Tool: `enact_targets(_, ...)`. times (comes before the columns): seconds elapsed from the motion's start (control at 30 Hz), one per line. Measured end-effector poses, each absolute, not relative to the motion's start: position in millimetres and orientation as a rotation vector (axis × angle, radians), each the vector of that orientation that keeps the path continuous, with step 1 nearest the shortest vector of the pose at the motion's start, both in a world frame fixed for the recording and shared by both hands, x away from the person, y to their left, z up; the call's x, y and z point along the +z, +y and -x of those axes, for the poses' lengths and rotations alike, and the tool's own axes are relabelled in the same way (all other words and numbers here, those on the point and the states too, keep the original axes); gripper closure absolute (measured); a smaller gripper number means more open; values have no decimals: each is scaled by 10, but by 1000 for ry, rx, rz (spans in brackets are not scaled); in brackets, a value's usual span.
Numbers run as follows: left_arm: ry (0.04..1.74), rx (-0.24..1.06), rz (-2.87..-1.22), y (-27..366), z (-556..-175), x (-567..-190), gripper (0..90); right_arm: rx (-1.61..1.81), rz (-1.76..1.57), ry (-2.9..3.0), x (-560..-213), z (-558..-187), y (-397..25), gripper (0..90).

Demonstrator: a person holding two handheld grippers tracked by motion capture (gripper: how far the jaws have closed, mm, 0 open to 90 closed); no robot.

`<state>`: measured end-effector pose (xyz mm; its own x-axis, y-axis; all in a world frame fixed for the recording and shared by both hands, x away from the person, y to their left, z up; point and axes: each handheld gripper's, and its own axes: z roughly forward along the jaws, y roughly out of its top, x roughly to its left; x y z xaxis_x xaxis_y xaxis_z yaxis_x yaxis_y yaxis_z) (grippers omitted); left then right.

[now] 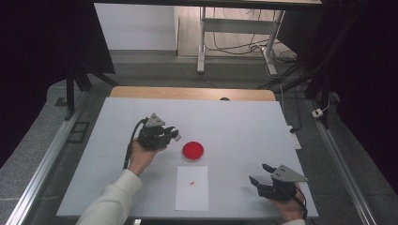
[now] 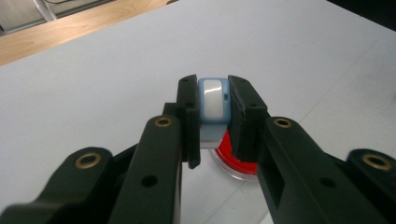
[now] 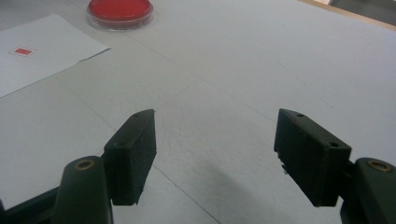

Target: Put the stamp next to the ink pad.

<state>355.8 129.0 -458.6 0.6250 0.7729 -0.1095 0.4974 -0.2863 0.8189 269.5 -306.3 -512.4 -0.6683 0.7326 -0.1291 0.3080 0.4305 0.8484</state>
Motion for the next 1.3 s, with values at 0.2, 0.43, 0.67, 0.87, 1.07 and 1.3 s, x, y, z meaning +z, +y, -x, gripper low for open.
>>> enact_targets(0.2,1033,400,-1961,1282,-3663,-4657,756,1154,-877,2202,-5133,-2699,-3060,297)
enact_targets(0.43,1060,399,-1979,1277,-3737,-4746,756,1150,-888,2192,-5133,-2702,-3069,299)
enact_targets(0.67,1067,370,-2013,1228,-3798,-4859,756,1147,-896,2165,-5122,-2691,-3071,316)
enact_targets(0.87,1069,359,-2041,1202,-3822,-4948,755,1140,-900,2163,-5123,-2695,-3083,319)
enact_targets(1.07,1083,350,-2058,1182,-3844,-5015,755,1138,-899,2169,-5128,-2695,-3077,321)
enact_targets(1.3,1077,347,-2078,1141,-3852,-5045,752,1135,-897,2171,-5132,-2696,-3078,321)
